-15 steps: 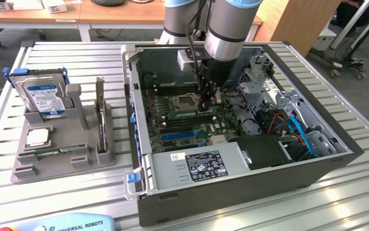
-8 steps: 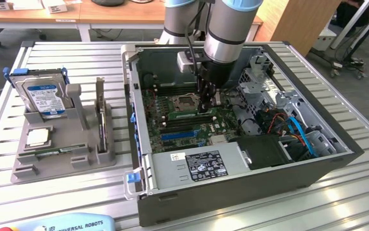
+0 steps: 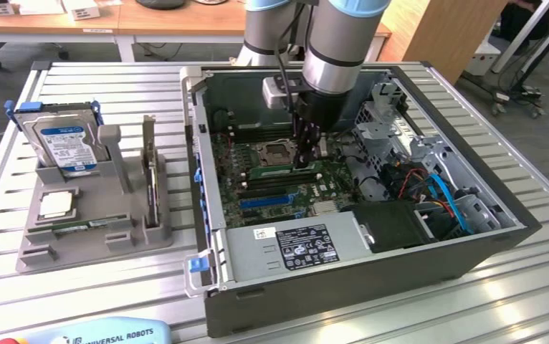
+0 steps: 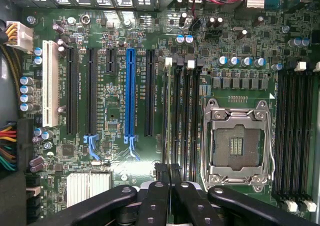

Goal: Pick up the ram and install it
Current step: 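Insert the ram into the slot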

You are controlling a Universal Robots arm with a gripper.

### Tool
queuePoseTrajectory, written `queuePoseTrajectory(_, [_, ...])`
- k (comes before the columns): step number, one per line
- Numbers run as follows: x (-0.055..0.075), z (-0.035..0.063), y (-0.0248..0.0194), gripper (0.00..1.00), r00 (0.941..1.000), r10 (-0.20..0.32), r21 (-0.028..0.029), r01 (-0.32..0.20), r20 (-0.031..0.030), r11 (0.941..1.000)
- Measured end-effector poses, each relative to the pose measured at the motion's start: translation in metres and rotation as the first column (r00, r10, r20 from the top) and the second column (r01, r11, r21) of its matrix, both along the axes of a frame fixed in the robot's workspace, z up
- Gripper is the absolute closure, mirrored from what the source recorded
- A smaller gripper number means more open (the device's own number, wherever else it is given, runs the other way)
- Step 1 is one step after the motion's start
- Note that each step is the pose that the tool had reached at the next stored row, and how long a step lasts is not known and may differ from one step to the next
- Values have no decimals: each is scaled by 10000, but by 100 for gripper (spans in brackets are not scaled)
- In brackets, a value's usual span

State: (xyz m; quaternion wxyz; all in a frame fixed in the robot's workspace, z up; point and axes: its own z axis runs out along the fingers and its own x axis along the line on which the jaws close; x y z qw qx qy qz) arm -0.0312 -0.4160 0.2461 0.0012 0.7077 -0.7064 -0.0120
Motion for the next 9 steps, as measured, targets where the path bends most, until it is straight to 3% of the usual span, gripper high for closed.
queuePoseTrajectory(9, [-9, -2, 0, 89, 10000, -38, 1, 38, 0, 10000])
